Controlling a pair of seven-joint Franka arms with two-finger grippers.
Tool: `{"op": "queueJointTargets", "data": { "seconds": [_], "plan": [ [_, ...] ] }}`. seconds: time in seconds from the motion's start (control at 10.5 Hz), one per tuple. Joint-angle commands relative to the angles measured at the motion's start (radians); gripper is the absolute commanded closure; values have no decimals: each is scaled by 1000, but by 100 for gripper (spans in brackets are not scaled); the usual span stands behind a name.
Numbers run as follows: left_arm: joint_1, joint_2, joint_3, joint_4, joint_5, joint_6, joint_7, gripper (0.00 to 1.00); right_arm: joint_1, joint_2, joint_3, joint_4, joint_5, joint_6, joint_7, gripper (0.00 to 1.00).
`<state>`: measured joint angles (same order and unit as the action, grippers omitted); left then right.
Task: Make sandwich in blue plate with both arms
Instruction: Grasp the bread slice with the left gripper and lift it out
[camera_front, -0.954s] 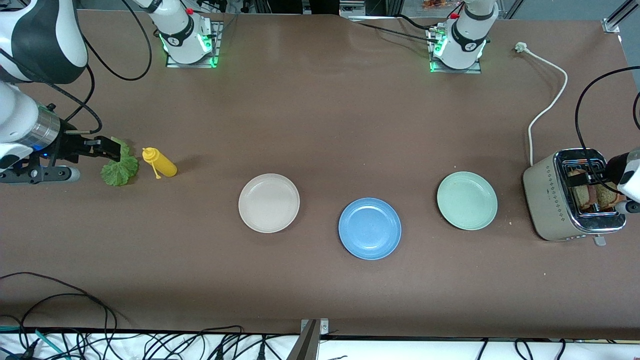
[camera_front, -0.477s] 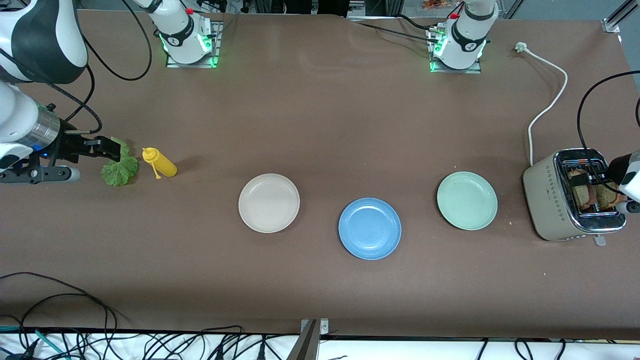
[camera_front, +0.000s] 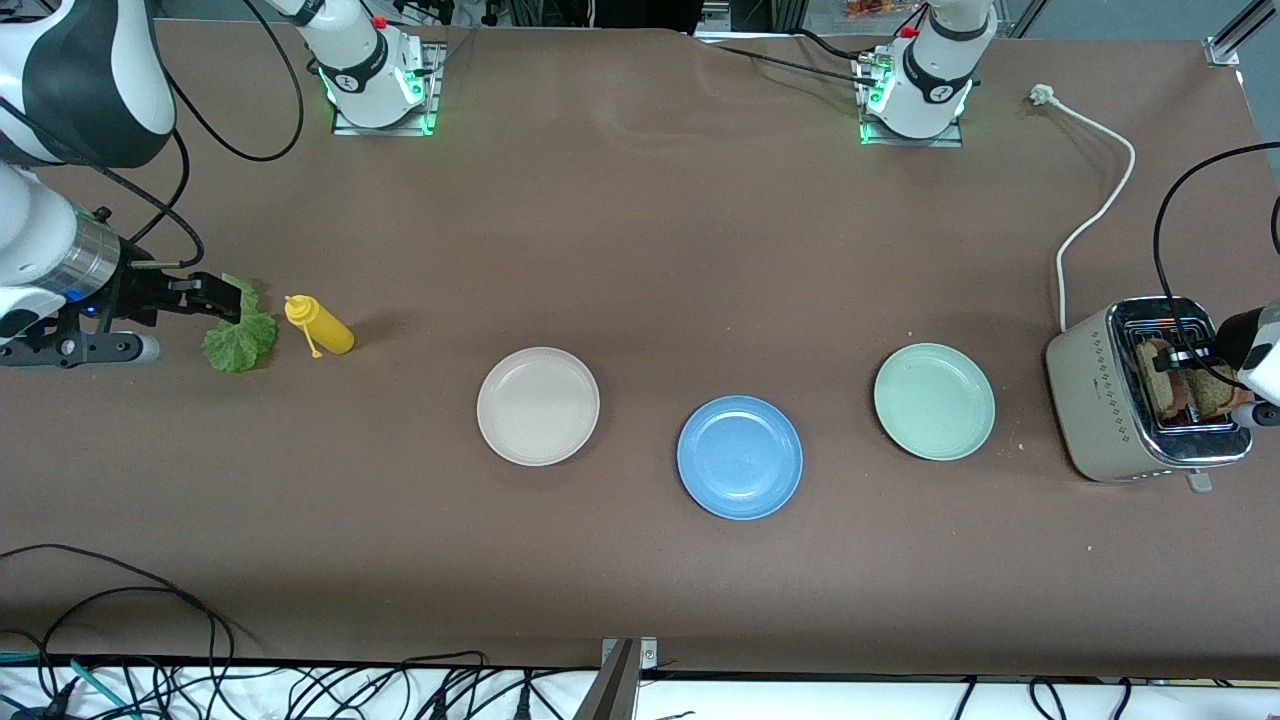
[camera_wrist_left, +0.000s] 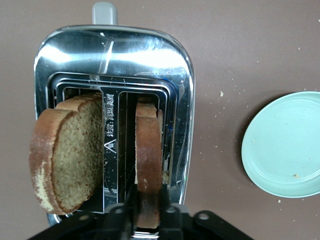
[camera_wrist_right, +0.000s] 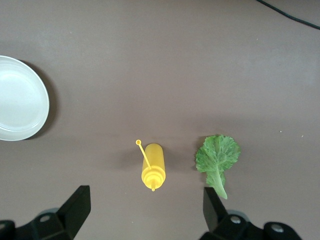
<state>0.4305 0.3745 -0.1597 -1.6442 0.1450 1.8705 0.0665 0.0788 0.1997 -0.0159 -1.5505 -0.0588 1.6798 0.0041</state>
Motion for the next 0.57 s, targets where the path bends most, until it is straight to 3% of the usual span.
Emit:
{"op": "queueJointTargets", "data": {
  "seconds": [0.0,0.48],
  "plan": [
    [10,0,-12,1,24,7,18,100,-10,10,7,24,10,-6,11,0],
    [1,-17,-32,49,16,-2,82,100,-10,10,7,24,10,-6,11,0]
  ]
}}
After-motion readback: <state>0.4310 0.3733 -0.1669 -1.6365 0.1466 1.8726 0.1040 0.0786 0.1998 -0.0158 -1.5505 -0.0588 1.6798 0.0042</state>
